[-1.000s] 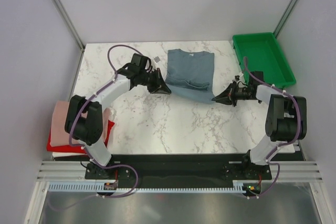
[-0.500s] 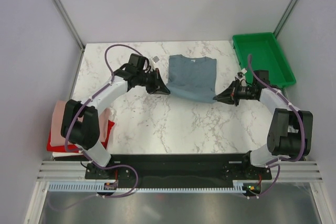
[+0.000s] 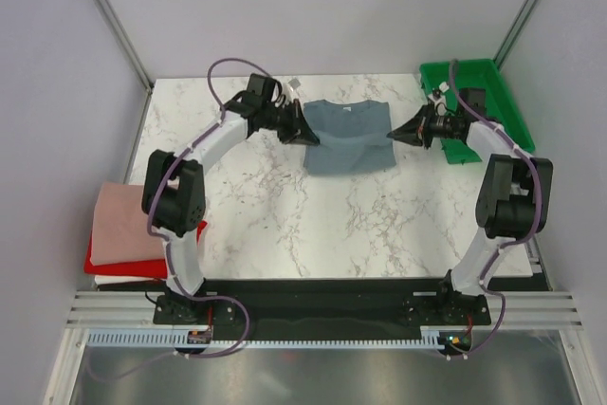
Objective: Fold and stack the t-shirts
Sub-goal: Fold the tshirt
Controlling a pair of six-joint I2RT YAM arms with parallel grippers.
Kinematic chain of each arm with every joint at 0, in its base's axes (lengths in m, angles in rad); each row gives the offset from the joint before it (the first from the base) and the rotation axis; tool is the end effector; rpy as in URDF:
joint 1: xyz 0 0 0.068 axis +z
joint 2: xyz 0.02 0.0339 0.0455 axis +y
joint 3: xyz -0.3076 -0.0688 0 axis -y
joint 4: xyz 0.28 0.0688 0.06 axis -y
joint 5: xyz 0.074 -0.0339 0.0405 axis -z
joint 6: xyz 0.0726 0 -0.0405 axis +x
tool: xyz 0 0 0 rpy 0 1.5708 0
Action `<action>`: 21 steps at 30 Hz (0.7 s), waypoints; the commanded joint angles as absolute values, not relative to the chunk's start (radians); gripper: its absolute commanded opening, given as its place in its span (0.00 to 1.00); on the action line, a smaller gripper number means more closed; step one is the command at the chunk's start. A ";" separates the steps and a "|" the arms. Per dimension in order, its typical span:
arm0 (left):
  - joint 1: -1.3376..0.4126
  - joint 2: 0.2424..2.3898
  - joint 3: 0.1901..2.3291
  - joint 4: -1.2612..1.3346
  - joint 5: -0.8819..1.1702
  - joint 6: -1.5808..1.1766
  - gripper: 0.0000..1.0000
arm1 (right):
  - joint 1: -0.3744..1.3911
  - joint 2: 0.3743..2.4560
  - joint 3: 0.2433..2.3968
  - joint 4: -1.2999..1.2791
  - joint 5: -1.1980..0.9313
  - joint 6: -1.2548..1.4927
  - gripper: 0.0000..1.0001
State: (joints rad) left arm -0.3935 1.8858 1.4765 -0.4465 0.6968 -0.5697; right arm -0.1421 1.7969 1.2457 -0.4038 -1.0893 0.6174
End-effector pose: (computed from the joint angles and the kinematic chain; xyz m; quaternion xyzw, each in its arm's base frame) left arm 0.4264 -0.2275 0.2517 0.0415 0.8876 -0.4358 0.1434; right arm 0.4259 0.0041 0.2299 0.1563 0.8152 0.5409 0.1357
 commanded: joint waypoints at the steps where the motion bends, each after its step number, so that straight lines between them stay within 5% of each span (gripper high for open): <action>1: -0.361 2.044 1.704 -0.423 0.710 -0.470 0.02 | -0.149 1.909 1.424 -0.246 -1.089 0.682 0.00; 6: -0.334 2.328 2.093 -0.405 0.620 -0.410 0.04 | -0.140 2.286 1.747 -0.082 -1.066 0.788 0.05; 10: -0.333 2.473 2.268 -0.293 0.482 -0.341 0.62 | -0.086 2.595 2.249 -0.008 -1.075 0.793 0.35; 11: -0.337 2.493 2.302 -0.287 0.418 -0.309 0.65 | -0.077 2.630 2.284 0.065 -1.074 0.796 0.49; 15: -0.357 2.410 2.286 -0.337 0.267 -0.206 0.80 | -0.064 2.516 2.061 0.473 -1.163 1.071 0.60; 21: -0.321 2.249 2.062 -0.460 0.349 -0.259 0.82 | -0.071 2.336 1.852 0.588 -1.224 1.141 0.56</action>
